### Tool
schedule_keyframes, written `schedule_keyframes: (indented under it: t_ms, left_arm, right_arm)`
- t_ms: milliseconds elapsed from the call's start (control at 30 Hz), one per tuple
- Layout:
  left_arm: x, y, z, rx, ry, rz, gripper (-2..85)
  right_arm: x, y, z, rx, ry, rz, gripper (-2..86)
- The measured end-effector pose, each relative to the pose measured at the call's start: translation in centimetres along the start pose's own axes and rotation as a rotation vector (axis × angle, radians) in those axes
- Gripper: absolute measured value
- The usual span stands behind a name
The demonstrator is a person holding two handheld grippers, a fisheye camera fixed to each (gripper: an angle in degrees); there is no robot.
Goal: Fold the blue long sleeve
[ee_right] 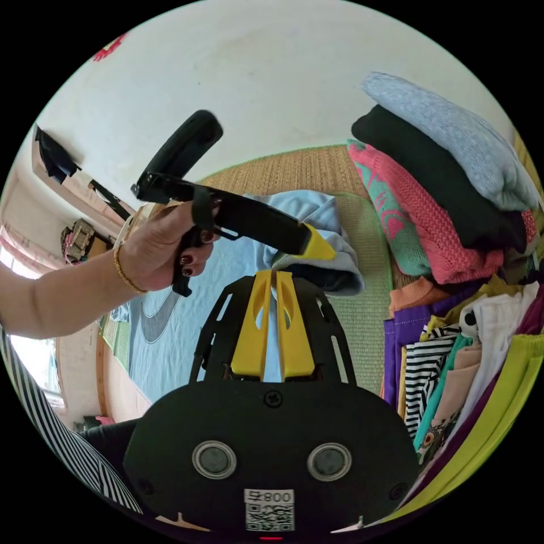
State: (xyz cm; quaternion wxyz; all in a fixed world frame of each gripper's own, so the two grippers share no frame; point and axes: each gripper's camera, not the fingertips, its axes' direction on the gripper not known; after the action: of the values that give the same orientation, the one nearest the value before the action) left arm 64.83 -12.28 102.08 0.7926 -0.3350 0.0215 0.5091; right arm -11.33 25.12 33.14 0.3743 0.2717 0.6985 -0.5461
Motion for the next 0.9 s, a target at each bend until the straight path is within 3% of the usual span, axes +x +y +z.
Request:
schedule_keyframes:
  t_ms: [167,300,667,900]
  left_arm:
    - [2.8,0.4,2.1,-0.178,-0.300,0.133,7.8]
    - [3.3,1.9,1.2,-0.150,-0.323,0.126,3.8]
    - [2.0,15.2,-16.1,0.504,0.100,-0.104,2.5]
    - [0.2,27.8,-24.3,0.630,0.085,-0.284,2.5]
  right_arm:
    - [-1.9,0.8,1.8,-0.043,0.002,-0.053,0.6]
    - [-3.0,1.4,2.8,-0.055,-0.006,-0.057,0.7]
    - [-10.0,-1.7,0.4,0.117,-0.204,-0.205,1.2]
    - [-20.0,-4.2,6.2,0.028,-0.411,-0.388,1.3]
